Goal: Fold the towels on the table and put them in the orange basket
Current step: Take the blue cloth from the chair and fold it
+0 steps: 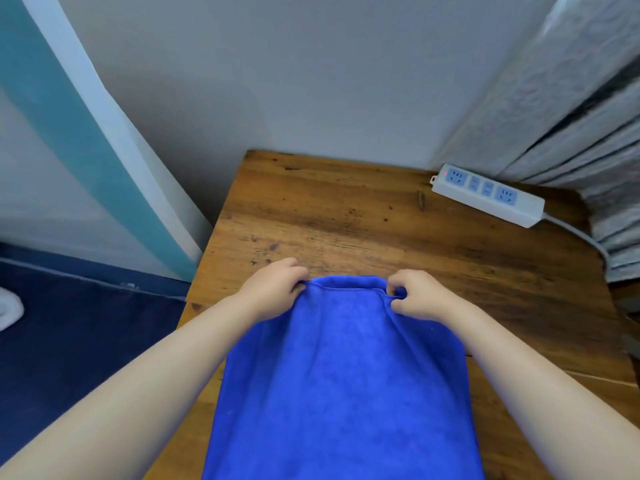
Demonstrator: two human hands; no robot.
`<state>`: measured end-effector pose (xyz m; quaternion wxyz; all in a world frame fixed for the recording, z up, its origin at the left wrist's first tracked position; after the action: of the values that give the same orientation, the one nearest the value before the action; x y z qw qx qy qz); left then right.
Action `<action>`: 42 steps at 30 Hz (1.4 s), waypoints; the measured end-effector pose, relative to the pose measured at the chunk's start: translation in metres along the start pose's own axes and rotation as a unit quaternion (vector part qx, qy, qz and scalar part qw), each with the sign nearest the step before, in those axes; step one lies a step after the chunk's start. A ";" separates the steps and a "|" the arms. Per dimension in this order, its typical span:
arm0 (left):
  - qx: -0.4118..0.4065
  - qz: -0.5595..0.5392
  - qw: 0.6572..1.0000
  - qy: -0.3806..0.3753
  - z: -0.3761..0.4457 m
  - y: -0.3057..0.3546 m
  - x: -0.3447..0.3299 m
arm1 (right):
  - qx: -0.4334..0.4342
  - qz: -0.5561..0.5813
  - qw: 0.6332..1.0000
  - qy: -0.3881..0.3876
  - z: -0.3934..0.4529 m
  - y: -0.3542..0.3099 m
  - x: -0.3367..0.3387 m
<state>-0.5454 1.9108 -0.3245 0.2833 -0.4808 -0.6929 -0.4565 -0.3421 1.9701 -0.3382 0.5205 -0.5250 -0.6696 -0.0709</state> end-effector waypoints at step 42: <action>0.170 0.026 0.984 0.055 -0.073 -0.008 -0.053 | -0.043 -0.265 0.962 0.059 -0.129 -0.009 -0.054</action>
<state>-0.5360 1.8219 -0.3404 0.4107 -0.4174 -0.7310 -0.3505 -0.2734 1.8496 -0.3176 0.4987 -0.3457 -0.7491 -0.2657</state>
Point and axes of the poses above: each hand's wrist, its own z-axis towards the middle knuckle, its own x-axis out of the back of the hand, y = z × x, the point moved 4 cm from there along z, towards the middle knuckle, and after that the axes turned 5 degrees about x, right-handed, at the moved point
